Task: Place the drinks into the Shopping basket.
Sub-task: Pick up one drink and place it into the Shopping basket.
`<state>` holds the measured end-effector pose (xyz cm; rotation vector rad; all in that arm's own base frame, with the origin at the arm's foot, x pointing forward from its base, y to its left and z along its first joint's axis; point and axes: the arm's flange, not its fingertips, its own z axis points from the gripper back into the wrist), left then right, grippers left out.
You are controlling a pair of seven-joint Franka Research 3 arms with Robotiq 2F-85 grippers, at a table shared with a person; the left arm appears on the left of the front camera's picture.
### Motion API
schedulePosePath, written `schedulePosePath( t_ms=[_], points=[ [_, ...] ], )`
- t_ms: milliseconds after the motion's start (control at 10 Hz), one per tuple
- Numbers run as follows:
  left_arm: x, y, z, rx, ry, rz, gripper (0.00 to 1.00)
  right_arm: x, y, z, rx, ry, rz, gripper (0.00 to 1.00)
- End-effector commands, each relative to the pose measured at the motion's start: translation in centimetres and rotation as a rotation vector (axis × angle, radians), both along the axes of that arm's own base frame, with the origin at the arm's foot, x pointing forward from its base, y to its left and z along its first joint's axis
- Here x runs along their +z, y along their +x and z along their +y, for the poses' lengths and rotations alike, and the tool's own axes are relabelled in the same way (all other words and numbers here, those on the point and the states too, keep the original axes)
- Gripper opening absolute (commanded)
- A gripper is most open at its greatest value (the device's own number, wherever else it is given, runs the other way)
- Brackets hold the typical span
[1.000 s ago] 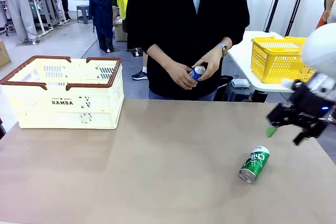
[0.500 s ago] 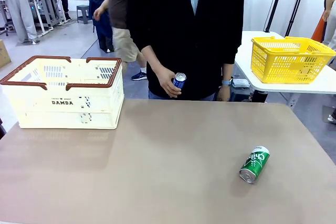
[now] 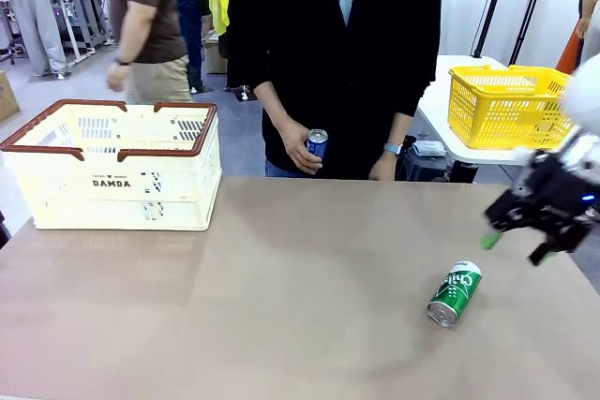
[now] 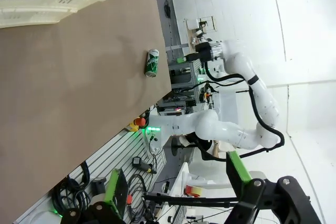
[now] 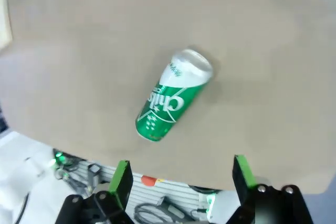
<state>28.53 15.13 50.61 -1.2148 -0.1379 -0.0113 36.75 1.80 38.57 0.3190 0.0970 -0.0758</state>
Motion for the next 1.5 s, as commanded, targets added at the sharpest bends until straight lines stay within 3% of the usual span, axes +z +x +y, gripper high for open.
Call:
schedulePosePath(
  t_ms=[0,200,400,500,800,1000,1200,1300,1400],
  points=[
    [0.2,-0.1,0.1,-0.006,-0.015,-0.017,1.00,-3.4,0.1,3.4,0.001,-0.172,0.074,1.00],
    [0.2,-0.1,0.1,-0.006,-0.015,-0.017,1.00,-6.0,0.5,7.1,0.034,-0.264,0.087,1.00],
    [0.2,-0.1,0.1,-0.006,-0.015,-0.017,1.00,-6.7,0.6,8.1,0.057,-0.253,0.073,1.00],
    [0.2,-0.1,0.1,-0.006,-0.015,-0.017,1.00,-6.6,0.9,7.9,0.177,-0.173,0.086,1.00],
    [0.2,-0.1,0.1,-0.006,-0.015,-0.017,1.00,-6.4,1.4,7.5,0.137,-0.160,0.128,1.00],
    [0.2,-0.1,0.1,-0.006,-0.015,-0.017,1.00,-6.7,0.8,8.6,-0.161,-0.269,0.132,1.00],
    [0.2,-0.1,0.1,-0.006,-0.015,-0.017,1.00,-6.5,0.5,8.7,-0.513,-0.356,0.069,1.00],
    [0.2,-0.1,0.1,-0.006,-0.015,-0.017,1.00,-6.5,0.3,8.1,-0.721,-0.484,-0.006,1.00],
    [0.2,-0.1,0.1,-0.006,-0.015,-0.017,1.00,-6.9,0.3,7.8,-0.727,-0.500,0.006,1.00]
  ],
)
